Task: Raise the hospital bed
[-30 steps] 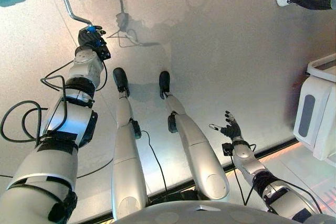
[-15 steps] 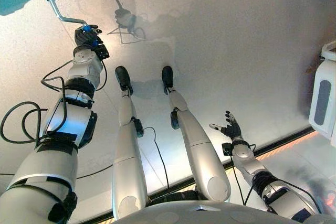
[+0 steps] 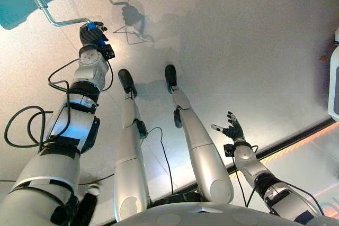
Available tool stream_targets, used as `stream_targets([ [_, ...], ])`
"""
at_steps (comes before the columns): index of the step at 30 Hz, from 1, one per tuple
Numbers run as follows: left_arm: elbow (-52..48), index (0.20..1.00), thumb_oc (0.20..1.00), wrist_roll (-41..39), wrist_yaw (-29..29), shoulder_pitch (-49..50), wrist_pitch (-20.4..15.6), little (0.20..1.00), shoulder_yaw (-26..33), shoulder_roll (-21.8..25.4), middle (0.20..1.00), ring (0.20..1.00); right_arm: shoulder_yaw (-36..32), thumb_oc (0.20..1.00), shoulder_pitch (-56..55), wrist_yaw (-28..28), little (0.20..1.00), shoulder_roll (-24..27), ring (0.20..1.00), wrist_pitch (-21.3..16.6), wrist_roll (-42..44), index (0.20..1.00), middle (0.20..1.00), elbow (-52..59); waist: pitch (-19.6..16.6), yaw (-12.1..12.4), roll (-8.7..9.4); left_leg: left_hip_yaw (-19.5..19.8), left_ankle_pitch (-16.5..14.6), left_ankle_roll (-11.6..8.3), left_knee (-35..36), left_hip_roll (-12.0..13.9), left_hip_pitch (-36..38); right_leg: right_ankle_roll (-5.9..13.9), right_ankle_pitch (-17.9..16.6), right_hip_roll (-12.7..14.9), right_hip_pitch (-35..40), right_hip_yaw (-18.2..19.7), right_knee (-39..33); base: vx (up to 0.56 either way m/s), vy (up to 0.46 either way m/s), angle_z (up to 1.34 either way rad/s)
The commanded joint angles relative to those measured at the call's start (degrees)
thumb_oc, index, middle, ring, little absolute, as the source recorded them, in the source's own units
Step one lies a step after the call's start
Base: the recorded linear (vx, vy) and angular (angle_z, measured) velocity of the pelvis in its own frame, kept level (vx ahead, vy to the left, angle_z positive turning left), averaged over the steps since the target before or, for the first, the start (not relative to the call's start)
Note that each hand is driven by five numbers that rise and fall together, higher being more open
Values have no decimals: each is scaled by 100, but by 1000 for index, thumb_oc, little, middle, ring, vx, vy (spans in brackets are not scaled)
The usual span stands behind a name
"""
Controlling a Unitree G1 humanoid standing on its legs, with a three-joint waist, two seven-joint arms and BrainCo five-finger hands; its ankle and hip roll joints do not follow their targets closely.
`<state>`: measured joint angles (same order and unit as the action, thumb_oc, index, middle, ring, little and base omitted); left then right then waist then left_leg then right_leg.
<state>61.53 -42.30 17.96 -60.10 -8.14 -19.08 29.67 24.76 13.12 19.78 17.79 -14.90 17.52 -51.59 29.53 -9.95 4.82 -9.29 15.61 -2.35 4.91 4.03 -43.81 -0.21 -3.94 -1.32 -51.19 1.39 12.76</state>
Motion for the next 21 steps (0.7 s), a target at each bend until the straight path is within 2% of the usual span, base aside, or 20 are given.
stream_targets([
  [1, -477, 200, 200, 289, -163, -195, -364, 200, -260, -271, 200, 200, -262, 1000, -774, 14, 1000, 252, 1000, -3, -71, 1000, 1000, 311, 26, -133, -93, -233, -680, -18, 9, -299, 715, 820, -993, 117, 597, 179, -1206, 5, -37, 1],
  [14, -1108, 200, 200, 215, -340, 404, -433, 200, -299, -461, 200, 200, -435, 1000, -640, -107, 1000, 112, 1000, 167, -35, 1000, 1000, -600, 26, 73, -402, -82, -730, 21, -1, -376, 1502, 705, -716, 114, 1222, 19, -831, 2, -5, 2],
  [21, -2030, 200, 200, -42, -508, 1287, -591, 200, -33, -1, 200, 200, -667, 1000, -454, -249, 1000, 17, 1000, 375, -50, 1000, 1000, -1147, 26, 292, -479, 98, -795, 55, 9, -452, 2167, 723, -675, 261, 2076, -138, -1006, 26, 7, 10],
])
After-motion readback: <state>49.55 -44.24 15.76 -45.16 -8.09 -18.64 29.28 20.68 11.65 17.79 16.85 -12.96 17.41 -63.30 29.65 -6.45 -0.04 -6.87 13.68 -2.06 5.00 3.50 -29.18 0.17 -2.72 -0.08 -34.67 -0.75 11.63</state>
